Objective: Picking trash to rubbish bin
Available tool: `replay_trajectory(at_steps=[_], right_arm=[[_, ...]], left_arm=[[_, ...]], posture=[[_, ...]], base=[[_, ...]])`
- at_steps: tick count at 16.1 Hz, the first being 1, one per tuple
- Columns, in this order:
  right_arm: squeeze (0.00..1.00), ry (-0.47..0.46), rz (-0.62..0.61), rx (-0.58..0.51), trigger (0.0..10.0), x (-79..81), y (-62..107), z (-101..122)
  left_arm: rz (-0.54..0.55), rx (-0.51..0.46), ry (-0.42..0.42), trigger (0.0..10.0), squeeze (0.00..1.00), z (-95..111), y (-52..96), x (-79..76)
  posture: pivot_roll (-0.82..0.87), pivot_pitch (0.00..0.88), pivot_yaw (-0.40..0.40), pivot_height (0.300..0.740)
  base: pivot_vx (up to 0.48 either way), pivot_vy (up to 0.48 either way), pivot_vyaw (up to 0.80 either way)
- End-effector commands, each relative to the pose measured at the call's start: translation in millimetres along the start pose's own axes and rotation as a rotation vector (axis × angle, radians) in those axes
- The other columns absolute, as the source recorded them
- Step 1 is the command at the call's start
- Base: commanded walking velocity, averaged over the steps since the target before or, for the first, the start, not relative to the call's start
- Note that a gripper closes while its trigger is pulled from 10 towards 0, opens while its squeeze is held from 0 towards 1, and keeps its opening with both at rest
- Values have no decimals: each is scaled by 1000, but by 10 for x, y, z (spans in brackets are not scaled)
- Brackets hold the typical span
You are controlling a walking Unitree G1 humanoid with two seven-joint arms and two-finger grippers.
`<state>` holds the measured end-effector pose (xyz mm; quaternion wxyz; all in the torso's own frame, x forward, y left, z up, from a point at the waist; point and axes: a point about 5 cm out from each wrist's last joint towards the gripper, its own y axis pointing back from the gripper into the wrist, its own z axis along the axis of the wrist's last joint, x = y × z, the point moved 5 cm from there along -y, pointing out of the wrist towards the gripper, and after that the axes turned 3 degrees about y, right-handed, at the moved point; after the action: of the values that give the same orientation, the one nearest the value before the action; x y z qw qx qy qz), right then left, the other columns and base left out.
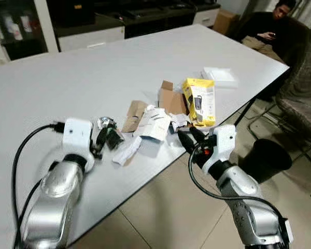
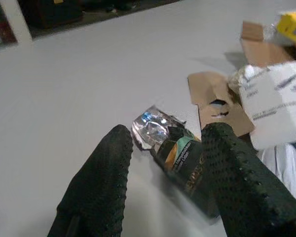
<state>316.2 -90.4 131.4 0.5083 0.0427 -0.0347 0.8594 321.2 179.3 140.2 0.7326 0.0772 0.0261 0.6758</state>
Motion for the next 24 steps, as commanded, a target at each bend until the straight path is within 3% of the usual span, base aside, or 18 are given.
replay_trajectory(at_steps=[1, 3, 5, 10, 12, 14, 18, 19, 20, 21, 22, 24], right_arm=[[1000, 15, -17, 9, 10000, -69, -12, 19], [1000, 19, -9, 14, 10000, -72, -29, 23], [1000, 29, 11, 25, 10000, -70, -55, 38], [1000, 33, 12, 33, 10000, -67, 8, 40], [1000, 36, 9, 38, 10000, -63, 32, 29], [1000, 37, -1, 47, 10000, -73, 54, 20], [1000, 44, -36, 92, 10000, -110, 56, -43], [302, 44, -34, 93, 10000, -105, 59, -45], [0, 43, -32, 96, 10000, -97, 63, -51], [0, 43, -32, 100, 10000, -92, 64, -61], [0, 42, -34, 104, 10000, -92, 64, -66], [0, 54, -30, 113, 10000, -80, 46, -80]], left_arm=[[-31, 47, 55, 10000, 1000, -89, -74, -50], [-47, 88, 113, 10000, 1000, -137, -173, -85], [-86, 132, 281, 10000, 1000, -112, -475, -175], [-139, 88, 354, 10000, 1000, 125, -738, -244], [-172, 148, 308, 10000, 1000, 57, -771, -294], [-223, 260, 201, 10000, 1000, -102, -729, -382], [-184, 380, 11, 10000, 1000, -379, -699, -304], [-175, 392, -6, 10000, 1000, -413, -697, -276], [-154, 406, -25, 9961, 890, -447, -693, -225], [-134, 408, -16, 2980, 373, -446, -689, -182], [-124, 404, -7, 0, 0, -434, -688, -158], [-118, 384, 7, 0, 0, -398, -691, -112]], posture=[[117, 59, -133, 740], [117, 59, -139, 740], [100, 68, -146, 740], [68, 72, -130, 740], [64, 72, -124, 740], [61, 72, -115, 740], [60, 68, -109, 740], [60, 67, -108, 740], [61, 69, -109, 740], [62, 68, -110, 740], [66, 70, -112, 740], [72, 70, -118, 740]], base=[[0, 0, 0], [0, 0, 0], [0, 0, 0], [0, 0, 0], [0, 0, 0], [0, 0, 0], [0, 0, 0], [0, 0, 0], [0, 0, 0], [0, 0, 0], [0, 0, 0], [0, 0, 0]])
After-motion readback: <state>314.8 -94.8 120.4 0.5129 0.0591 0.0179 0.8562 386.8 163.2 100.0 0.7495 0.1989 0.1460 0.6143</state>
